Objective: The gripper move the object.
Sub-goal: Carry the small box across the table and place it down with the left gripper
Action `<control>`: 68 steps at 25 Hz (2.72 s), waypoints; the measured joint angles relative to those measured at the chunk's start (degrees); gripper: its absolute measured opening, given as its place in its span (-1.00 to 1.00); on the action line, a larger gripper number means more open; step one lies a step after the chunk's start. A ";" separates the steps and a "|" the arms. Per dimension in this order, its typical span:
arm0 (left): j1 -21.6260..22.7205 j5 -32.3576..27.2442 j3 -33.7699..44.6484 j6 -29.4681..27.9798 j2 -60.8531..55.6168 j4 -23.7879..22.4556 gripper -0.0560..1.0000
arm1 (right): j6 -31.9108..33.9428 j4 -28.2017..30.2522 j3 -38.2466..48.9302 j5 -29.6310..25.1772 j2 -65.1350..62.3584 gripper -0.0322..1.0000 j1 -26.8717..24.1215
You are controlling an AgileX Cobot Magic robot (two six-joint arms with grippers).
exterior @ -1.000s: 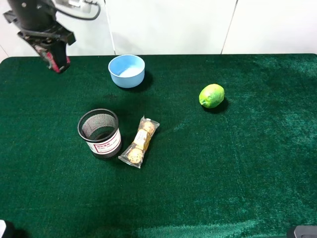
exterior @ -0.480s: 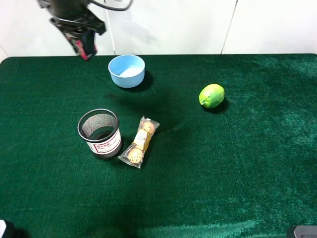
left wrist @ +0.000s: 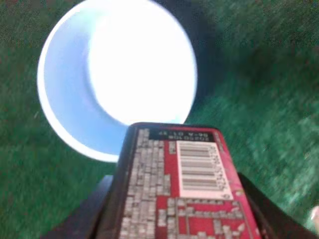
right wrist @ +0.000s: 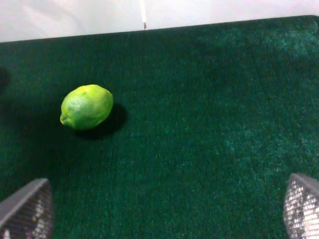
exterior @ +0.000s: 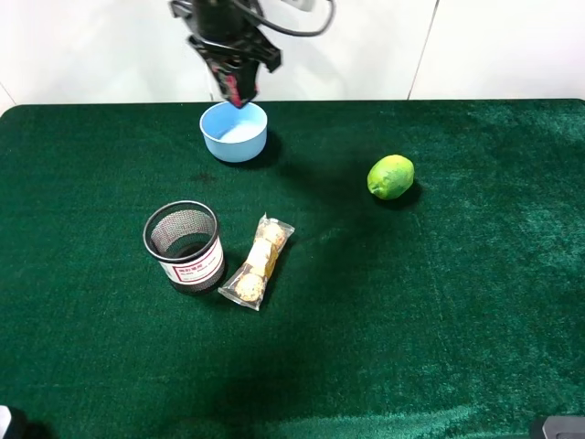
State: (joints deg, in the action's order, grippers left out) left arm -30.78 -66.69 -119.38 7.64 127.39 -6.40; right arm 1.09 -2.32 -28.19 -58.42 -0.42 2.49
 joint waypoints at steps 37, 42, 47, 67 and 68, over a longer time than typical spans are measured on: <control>-5.00 13.32 -5.25 -5.92 16.22 1.99 0.00 | 0.00 0.00 0.00 0.06 0.00 0.40 0.00; -5.00 13.92 -5.25 -5.93 16.37 1.99 0.00 | 0.00 0.00 0.00 0.00 0.00 0.40 0.00; -5.00 14.23 -5.25 -6.04 16.37 1.99 0.00 | 0.00 0.00 0.00 0.00 0.00 0.40 0.00; -5.00 14.75 -5.25 -6.16 16.37 1.99 0.87 | 0.00 0.00 0.00 0.06 0.00 0.40 0.00; -5.00 14.81 -5.25 -6.16 16.37 1.99 0.88 | 0.00 0.00 0.00 0.06 0.00 0.40 0.00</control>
State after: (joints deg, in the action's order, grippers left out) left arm -35.78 -51.88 -124.62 1.48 143.76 -4.41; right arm 1.09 -2.32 -28.19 -58.36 -0.42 2.49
